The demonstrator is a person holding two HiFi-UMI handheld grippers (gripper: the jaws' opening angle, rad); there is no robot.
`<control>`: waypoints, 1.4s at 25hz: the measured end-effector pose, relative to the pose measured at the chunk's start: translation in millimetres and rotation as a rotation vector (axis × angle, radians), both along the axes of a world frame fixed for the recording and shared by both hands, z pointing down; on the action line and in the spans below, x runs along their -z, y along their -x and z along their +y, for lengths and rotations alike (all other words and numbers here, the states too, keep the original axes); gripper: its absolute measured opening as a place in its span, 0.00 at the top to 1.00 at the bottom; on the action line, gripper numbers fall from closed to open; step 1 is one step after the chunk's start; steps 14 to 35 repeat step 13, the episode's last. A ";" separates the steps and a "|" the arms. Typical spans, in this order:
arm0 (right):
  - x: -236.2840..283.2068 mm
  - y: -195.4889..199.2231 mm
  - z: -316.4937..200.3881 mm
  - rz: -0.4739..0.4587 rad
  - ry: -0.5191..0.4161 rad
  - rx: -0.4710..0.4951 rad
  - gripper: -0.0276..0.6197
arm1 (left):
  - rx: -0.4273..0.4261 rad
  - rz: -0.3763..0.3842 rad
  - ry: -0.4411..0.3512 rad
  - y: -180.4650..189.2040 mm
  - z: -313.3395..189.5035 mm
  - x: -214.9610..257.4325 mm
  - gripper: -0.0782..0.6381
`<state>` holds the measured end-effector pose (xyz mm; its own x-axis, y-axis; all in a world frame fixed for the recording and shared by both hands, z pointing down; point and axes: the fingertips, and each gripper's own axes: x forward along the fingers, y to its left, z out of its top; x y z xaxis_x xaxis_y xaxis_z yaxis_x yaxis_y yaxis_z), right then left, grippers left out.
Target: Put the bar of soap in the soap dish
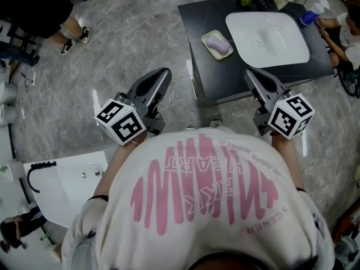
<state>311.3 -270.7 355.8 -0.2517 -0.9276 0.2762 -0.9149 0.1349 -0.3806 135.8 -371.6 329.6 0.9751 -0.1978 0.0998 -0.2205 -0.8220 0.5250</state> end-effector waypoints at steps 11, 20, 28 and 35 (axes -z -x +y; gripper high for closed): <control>-2.2 3.7 3.3 0.014 0.003 0.046 0.93 | 0.005 -0.003 0.004 -0.5 6.5 -2.8 0.88; -2.4 1.2 2.5 0.010 -0.008 0.051 0.93 | 0.006 -0.007 -0.003 -1.6 5.3 -2.3 0.88; -2.4 1.2 2.5 0.010 -0.008 0.051 0.93 | 0.006 -0.007 -0.003 -1.6 5.3 -2.3 0.88; -2.4 1.2 2.5 0.010 -0.008 0.051 0.93 | 0.006 -0.007 -0.003 -1.6 5.3 -2.3 0.88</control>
